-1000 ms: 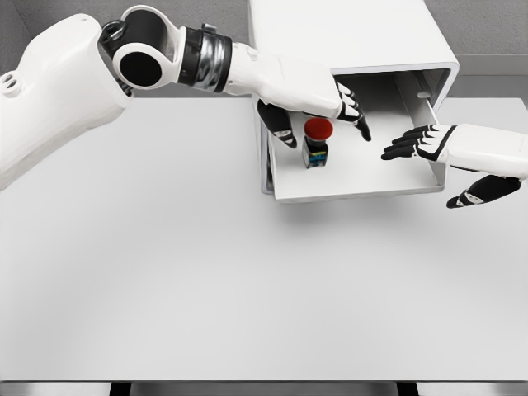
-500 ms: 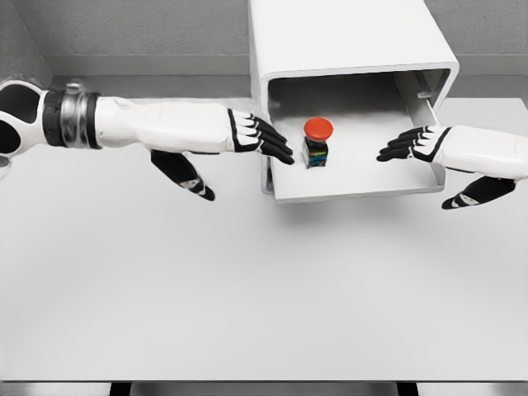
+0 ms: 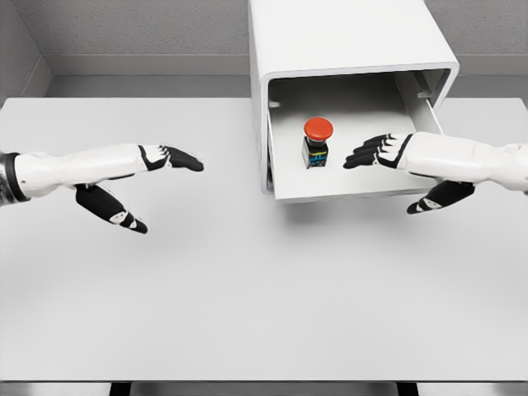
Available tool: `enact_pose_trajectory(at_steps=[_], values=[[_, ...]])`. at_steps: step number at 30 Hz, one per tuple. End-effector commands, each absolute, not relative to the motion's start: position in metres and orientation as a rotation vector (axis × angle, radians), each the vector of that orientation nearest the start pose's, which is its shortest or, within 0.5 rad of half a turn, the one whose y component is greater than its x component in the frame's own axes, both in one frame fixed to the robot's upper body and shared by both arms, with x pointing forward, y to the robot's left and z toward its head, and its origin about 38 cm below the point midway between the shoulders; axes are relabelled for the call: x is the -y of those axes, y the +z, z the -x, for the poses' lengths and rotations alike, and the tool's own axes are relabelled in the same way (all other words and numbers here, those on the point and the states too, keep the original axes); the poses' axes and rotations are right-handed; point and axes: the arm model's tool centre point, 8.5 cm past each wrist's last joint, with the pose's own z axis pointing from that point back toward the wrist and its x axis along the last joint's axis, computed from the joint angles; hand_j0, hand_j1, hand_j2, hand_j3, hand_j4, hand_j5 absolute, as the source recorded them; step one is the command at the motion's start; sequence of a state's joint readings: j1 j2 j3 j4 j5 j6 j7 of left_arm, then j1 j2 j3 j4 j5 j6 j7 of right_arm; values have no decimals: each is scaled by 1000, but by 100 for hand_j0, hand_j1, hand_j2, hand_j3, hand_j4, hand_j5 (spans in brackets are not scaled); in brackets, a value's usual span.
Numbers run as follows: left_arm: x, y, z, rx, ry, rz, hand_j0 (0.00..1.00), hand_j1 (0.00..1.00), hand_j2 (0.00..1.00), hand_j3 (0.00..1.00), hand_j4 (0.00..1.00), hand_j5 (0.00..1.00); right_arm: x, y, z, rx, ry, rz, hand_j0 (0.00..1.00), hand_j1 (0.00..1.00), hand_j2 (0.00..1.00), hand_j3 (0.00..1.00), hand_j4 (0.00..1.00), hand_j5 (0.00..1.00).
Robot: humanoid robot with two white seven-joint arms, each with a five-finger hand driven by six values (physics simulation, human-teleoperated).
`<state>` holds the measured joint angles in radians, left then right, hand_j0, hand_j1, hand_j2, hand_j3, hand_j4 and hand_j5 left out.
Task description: Slide open multi-storey tabletop storage cabinets and put open load switch and slide close multi-storey tabletop storage cabinets
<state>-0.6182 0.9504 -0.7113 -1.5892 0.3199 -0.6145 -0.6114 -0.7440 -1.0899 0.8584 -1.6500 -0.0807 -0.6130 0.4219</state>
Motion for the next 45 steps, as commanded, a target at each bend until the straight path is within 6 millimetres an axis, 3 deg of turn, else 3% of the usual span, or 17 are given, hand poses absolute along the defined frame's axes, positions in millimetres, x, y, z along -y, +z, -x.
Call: enact_pose_trajectory(at_steps=[1, 5, 8, 14, 19, 45], values=[[-292, 255, -392, 1740, -1716, 222, 100, 100, 100, 100, 100, 100, 308, 265, -389, 1627, 1937, 79, 100, 100, 100, 100, 100, 100], [-289, 233, -397, 1726, -1658, 258, 100, 100, 100, 100, 100, 100, 304, 259, -394, 1614, 1940, 60, 100, 100, 100, 100, 100, 100], [-283, 228, -396, 1745, -1637, 283, 100, 100, 100, 100, 100, 100, 305, 260, -395, 1613, 1942, 66, 100, 100, 100, 100, 100, 100], [-288, 229, -396, 1750, -1626, 261, 100, 100, 100, 100, 100, 100, 306, 261, -394, 1599, 1955, 65, 100, 100, 100, 100, 100, 100], [-292, 231, -398, 1751, -1626, 239, 100, 100, 100, 100, 100, 100, 306, 260, -394, 1589, 1962, 63, 89, 89, 89, 89, 89, 89], [-309, 226, -404, 1718, -1607, 185, 100, 100, 100, 100, 100, 100, 303, 258, -408, 1589, 1946, 64, 89, 89, 89, 89, 89, 89]])
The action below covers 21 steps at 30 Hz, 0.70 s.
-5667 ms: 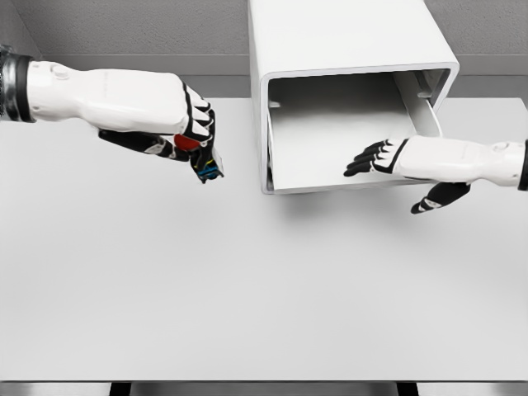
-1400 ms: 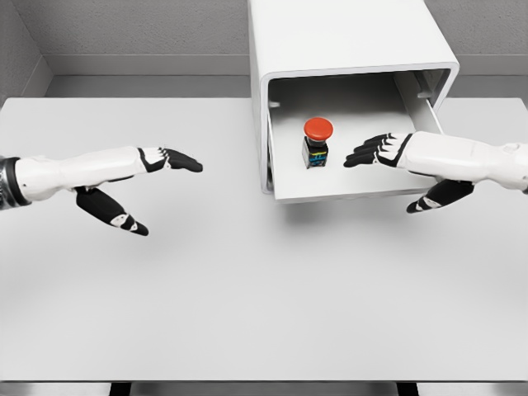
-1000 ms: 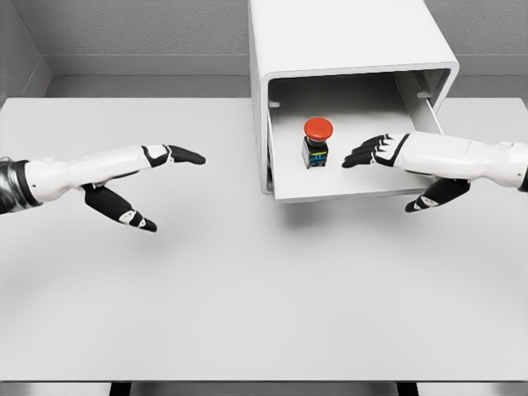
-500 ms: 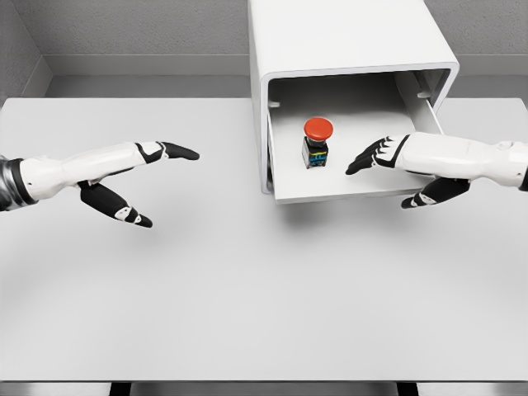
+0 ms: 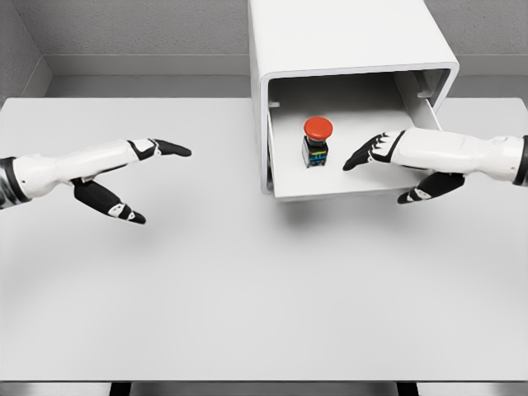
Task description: Slide open multi-storey tabletop storage cabinets and put open load switch and slide close multi-storey tabletop storage cabinets
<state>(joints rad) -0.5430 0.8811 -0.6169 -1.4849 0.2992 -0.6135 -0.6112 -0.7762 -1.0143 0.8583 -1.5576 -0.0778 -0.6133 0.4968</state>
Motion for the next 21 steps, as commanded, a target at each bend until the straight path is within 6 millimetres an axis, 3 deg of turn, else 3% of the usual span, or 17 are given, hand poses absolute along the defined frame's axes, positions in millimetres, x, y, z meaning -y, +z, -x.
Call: enact_pose_trajectory(at_steps=[1, 21], values=[[-309, 226, -404, 1718, -1607, 185, 100, 100, 100, 100, 100, 100, 304, 258, -408, 1588, 1945, 65, 89, 89, 89, 89, 89, 89], [-311, 227, -405, 1717, -1602, 175, 100, 100, 100, 100, 100, 100, 289, 252, -426, 1598, 1936, 42, 87, 87, 87, 87, 87, 87]])
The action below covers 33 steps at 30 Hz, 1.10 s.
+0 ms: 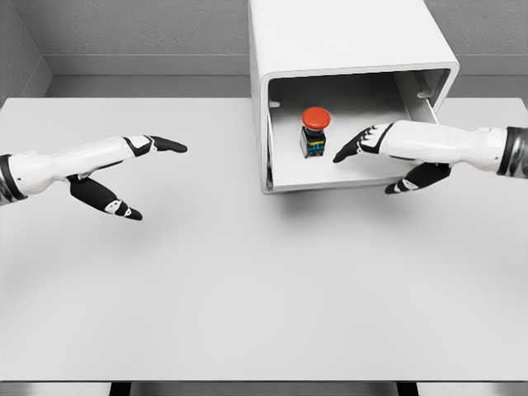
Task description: Slide open multi-storey tabletop storage cabinets and put open load switch and slide close multi-storey tabletop storage cabinets
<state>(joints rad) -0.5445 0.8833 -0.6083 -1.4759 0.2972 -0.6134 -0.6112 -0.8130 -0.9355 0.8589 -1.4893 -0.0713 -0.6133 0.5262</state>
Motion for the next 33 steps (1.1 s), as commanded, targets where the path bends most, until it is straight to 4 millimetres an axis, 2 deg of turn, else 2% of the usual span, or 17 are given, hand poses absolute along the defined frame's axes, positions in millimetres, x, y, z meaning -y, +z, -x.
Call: enact_pose_trajectory(at_steps=[1, 13, 26, 33], values=[[-311, 227, -405, 1717, -1602, 175, 100, 100, 100, 100, 100, 100, 288, 254, -427, 1600, 1939, 44, 87, 87, 87, 87, 87, 87], [-311, 227, -405, 1716, -1601, 176, 100, 100, 100, 100, 100, 100, 291, 252, -439, 1593, 1910, 58, 87, 87, 87, 87, 87, 87], [-312, 227, -405, 1716, -1603, 174, 100, 100, 100, 100, 100, 100, 283, 259, -452, 1610, 1905, 67, 87, 87, 87, 87, 87, 87], [-312, 227, -405, 1716, -1603, 174, 100, 100, 100, 100, 100, 100, 276, 254, -466, 1597, 1892, 56, 87, 87, 87, 87, 87, 87]])
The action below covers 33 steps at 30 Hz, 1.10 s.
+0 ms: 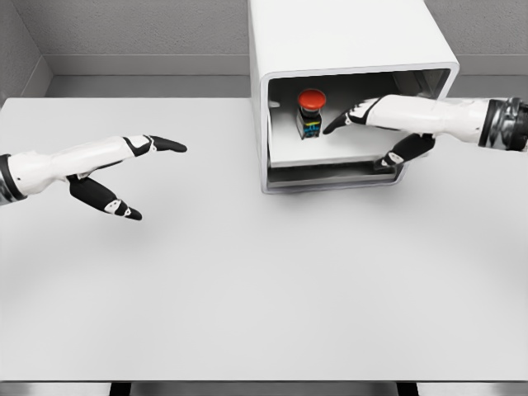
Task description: Slide open multi-storey tabletop storage cabinets and put open load switch and slide close multi-storey tabletop storage cabinets
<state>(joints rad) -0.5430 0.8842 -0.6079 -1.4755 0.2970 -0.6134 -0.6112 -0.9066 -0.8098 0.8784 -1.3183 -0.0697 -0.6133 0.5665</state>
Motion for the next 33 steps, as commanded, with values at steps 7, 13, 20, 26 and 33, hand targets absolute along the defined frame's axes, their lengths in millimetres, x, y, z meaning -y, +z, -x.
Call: enact_pose_trajectory(at_steps=[7, 13, 20, 26, 33], values=[[-312, 227, -405, 1716, -1603, 174, 100, 100, 100, 100, 100, 100, 277, 255, -477, 1589, 1868, 68, 87, 87, 87, 87, 87, 87], [-312, 227, -405, 1716, -1603, 174, 100, 100, 100, 100, 100, 100, 276, 254, -486, 1576, 1857, 72, 87, 87, 87, 87, 87, 87], [-316, 221, -408, 1683, -1622, 138, 100, 100, 100, 100, 100, 100, 279, 261, -488, 1580, 1858, 92, 87, 87, 87, 87, 87, 87], [-323, 203, -403, 1645, -1592, 155, 100, 100, 100, 100, 100, 100, 267, 292, -447, 1635, 2017, 91, 86, 86, 86, 86, 86, 86], [-326, 197, -399, 1636, -1576, 158, 100, 100, 100, 100, 100, 100, 277, 306, -412, 1632, 2097, 110, 86, 86, 86, 86, 86, 86]])
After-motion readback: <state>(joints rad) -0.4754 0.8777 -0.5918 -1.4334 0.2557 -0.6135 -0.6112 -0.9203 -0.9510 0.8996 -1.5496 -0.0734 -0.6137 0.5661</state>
